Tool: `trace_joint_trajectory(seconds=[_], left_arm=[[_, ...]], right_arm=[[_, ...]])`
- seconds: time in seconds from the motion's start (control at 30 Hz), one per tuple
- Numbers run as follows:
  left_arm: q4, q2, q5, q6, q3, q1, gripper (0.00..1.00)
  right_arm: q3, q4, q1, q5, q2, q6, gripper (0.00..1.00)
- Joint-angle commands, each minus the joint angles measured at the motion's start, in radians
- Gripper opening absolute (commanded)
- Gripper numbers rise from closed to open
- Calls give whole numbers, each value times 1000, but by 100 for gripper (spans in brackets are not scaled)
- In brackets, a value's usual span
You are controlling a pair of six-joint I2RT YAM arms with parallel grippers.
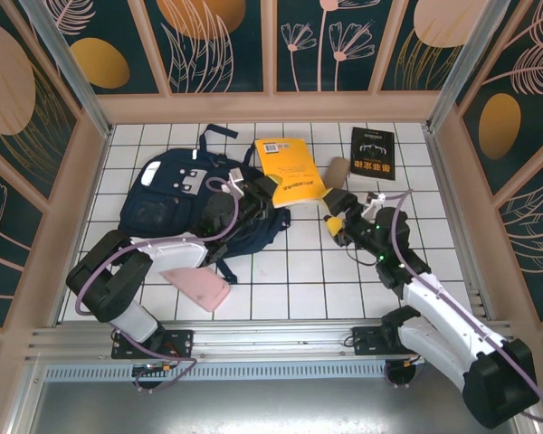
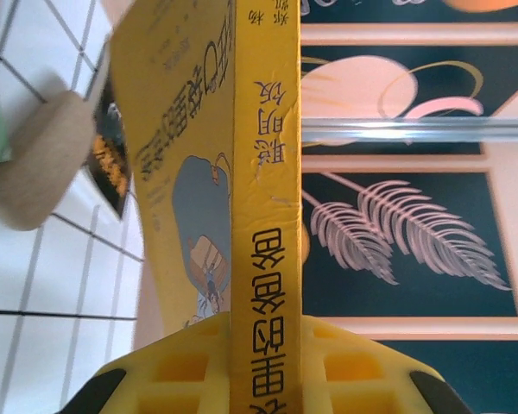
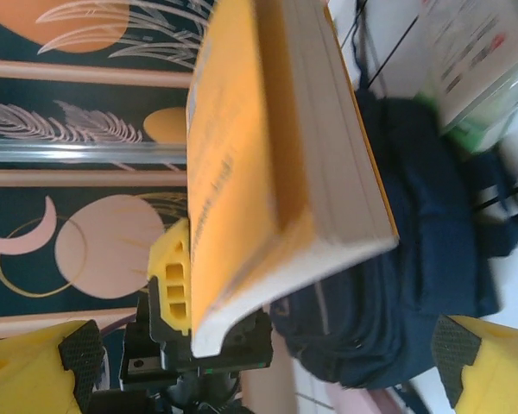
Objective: Pack the student bag
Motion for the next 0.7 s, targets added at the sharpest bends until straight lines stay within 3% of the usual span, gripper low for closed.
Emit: trace_joint_trajectory(seconds=[0.0,0.17,0.27,0.37,0.67], left_arm=[[228,-4,-84,-59,39,-19,0],[246,7,-90,-66,49,-30,0],[246,18,-86,-70,48,-41,0],[226,21,-81,-77,45,-49,0],[140,4,-62,-40,46,-72,0]], right_arm=[[0,214,46,70,46,119,99],[3,330,68,79,132,158,99],[31,421,75,69,196,154,93],[112,389,78,67,242,98,84],[179,265,95,180,243,5,22]])
